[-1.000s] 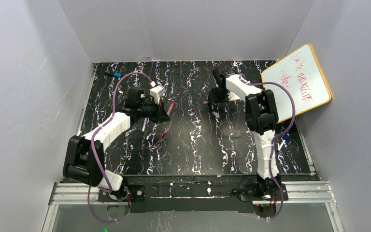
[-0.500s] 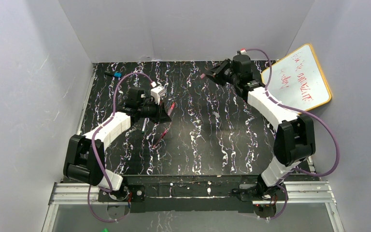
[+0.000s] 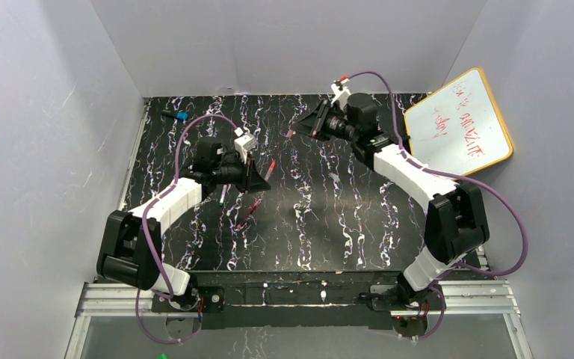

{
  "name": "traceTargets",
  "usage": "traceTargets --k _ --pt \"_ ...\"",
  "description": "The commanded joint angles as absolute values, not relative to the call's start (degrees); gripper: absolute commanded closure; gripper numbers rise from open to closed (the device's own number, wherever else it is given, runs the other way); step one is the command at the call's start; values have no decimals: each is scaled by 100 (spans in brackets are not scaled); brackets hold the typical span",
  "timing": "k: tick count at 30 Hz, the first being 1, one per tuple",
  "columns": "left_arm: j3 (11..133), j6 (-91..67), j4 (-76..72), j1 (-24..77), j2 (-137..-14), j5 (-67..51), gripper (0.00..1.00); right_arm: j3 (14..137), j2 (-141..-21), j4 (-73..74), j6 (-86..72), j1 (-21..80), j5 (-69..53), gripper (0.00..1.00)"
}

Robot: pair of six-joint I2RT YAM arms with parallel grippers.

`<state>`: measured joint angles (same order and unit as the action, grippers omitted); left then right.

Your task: Insert the pens into the pen caps

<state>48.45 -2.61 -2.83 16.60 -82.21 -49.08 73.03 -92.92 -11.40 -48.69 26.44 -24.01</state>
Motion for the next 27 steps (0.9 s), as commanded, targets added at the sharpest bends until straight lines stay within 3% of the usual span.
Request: traceTargets --k 1,27 --pt "4799 -377 -551 1646 -7936 -5259 100 7217 -9053 -1253 -4456 3091 -2581 99" --pt "4741 -459 -738 1652 -7778 -5421 100 6765 -9009 -1335 -4228 3526 -2064 99"
